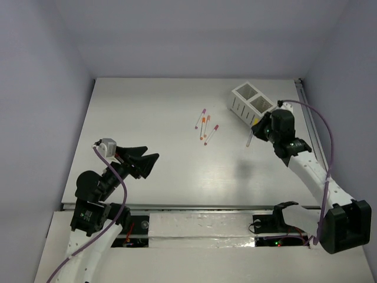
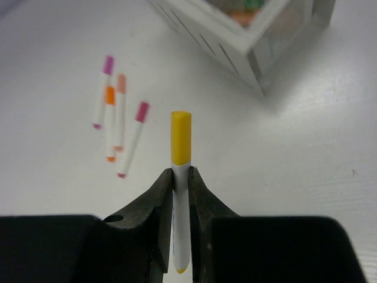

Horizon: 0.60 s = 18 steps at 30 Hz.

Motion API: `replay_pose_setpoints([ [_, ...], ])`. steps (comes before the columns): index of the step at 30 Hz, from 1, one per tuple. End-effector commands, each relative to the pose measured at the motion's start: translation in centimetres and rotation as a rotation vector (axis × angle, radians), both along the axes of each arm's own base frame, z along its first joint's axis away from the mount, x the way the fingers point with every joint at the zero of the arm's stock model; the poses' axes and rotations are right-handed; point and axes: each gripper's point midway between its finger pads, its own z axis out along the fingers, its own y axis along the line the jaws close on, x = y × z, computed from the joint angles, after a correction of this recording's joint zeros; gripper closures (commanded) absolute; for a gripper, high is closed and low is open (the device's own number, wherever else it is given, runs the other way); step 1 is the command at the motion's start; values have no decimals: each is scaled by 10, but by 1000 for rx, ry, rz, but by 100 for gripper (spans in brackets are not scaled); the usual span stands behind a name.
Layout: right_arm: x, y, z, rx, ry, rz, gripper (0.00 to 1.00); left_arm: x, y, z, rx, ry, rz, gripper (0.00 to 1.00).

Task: Sort the stationery into containers
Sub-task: Pick up the pen from the center of the board, then place the pen in the storage box.

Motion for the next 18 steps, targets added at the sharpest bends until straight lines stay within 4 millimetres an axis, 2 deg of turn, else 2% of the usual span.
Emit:
replay_pose_setpoints([
  [1,37,8,78,29,-200,4,91,1,-5,15,0,-51,-33,39],
  [2,46,7,88,17,-219,-1,91,3,-8,14,8,-38,-44,39],
  [3,60,5,116,-2,-277,-15,91,5,-9,15,13,-32,-47,39],
  [4,77,6,106,-25,-245,-20,91,10,-12,12,21,-10,-52,39],
  [5,88,4,110,-55,-253,-30,91,8,-15,19,17,-19,-69,39],
  [6,102,4,136,-60,-303,-45,91,9,-17,21,21,-17,-81,39],
  [7,113,3,140,-75,-309,-54,91,10,-17,24,25,-21,-79,39],
  [8,130,3,131,-102,-295,-66,91,13,-17,28,29,-18,-77,39],
  [9,139,2,136,-117,-308,-73,91,15,-18,29,31,-12,-77,39],
  [10,150,3,157,-119,-352,-82,91,20,-19,31,31,-15,-77,39],
  [11,165,3,146,-138,-330,-89,91,22,-20,36,21,-28,-74,39],
  [13,181,-2,150,-186,-343,-114,91,27,-24,34,14,-21,-83,39],
  [14,190,-5,166,-210,-375,-132,91,32,-29,29,13,-16,-96,39],
  [15,201,-5,156,-234,-364,-137,91,35,-31,25,17,-10,-99,39],
  [17,212,-7,160,-260,-386,-150,91,41,-33,24,38,16,-101,38],
  [18,220,-8,153,-288,-384,-151,91,43,-31,26,58,5,-91,38],
])
